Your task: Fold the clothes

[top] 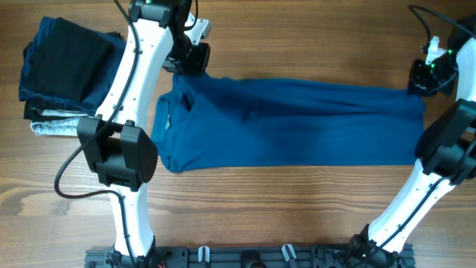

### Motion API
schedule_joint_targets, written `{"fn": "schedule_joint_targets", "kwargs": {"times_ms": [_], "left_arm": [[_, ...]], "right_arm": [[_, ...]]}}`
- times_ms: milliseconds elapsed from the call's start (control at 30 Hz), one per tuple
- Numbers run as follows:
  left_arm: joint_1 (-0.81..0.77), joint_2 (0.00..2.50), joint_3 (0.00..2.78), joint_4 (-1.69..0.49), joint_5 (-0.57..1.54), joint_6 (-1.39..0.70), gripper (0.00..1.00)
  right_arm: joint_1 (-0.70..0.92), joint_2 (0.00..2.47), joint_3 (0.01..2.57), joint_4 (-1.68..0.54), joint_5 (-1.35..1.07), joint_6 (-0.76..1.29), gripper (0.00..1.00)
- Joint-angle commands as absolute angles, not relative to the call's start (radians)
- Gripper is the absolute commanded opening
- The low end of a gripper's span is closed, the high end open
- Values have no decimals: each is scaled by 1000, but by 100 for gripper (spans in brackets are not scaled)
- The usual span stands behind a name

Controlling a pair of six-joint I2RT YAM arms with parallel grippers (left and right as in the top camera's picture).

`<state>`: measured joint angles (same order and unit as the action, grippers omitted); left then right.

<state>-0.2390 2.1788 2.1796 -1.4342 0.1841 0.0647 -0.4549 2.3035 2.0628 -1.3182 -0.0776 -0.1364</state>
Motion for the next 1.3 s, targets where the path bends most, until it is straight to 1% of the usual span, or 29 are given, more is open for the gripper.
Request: {"fn": "schedule_joint_targets", "kwargs": {"times_ms": [0,100,167,267,333,467,567,600,633,667,700,733,767,800,833,867,1000,1067,1167,1200,1267], "left_arm": [[-232,2162,2130,-1511,182,13,4],[-232,2162,2032,-1523,182,-13,4],[-232,2162,1950,-1510,182,-13,4],[-231,2162,1834,-1473,182,-13,4],[-231,2162,1764,-1443,182,-13,4],[-231,2162,1728,-1428,182,-13,4],[-231,2162,1721,-1432,182,-12,4],[-231,2162,1720,-1434,181,-12,4],[-231,2162,1720,-1436,181,-12,4],[-231,2162,1720,-1446,181,-12,5],[-231,2162,1720,-1462,180,-12,36],[-230,2162,1720,-1481,177,-12,62],[-230,2159,1721,-1485,177,-12,77],[-229,2144,1724,-1477,177,-13,82],[-226,2120,1749,-1470,177,-26,86],[-223,2098,1777,-1464,178,-43,87],[-222,1959,1837,-1343,178,-99,89],[-222,1925,1837,-1322,177,-110,91],[-221,1921,1837,-1338,178,-110,93],[-221,1920,1837,-1339,178,-110,95],[-221,1920,1837,-1338,178,-114,97]], "right_arm": [[-494,2279,2058,-1399,-54,-127,4],[-508,2279,2058,-1478,25,-59,4],[-508,2280,2057,-1507,25,-49,4],[-508,2281,2052,-1528,26,31,4],[-508,2281,2018,-1530,27,30,4],[-508,2282,1929,-1499,34,34,4],[-508,2282,1906,-1506,112,86,4],[-508,2282,1906,-1508,117,86,10],[-508,2281,1906,-1508,117,86,22],[-508,2281,1906,-1508,116,85,41],[-508,2281,1910,-1508,117,78,46],[-508,2281,1935,-1513,112,78,52],[-508,2281,1979,-1516,79,74,56],[-508,2273,2047,-1525,-44,4,59],[-507,2258,2112,-1540,-158,-52,62],[-504,2247,2142,-1548,-194,-58,63],[-442,2121,2180,-1573,-210,-76,63],[-428,2106,2180,-1590,-190,-49,62],[-428,2106,2143,-1584,-188,-22,55],[-422,2106,2139,-1584,-210,-24,53],[-406,2106,2139,-1581,-289,-64,53]]}}
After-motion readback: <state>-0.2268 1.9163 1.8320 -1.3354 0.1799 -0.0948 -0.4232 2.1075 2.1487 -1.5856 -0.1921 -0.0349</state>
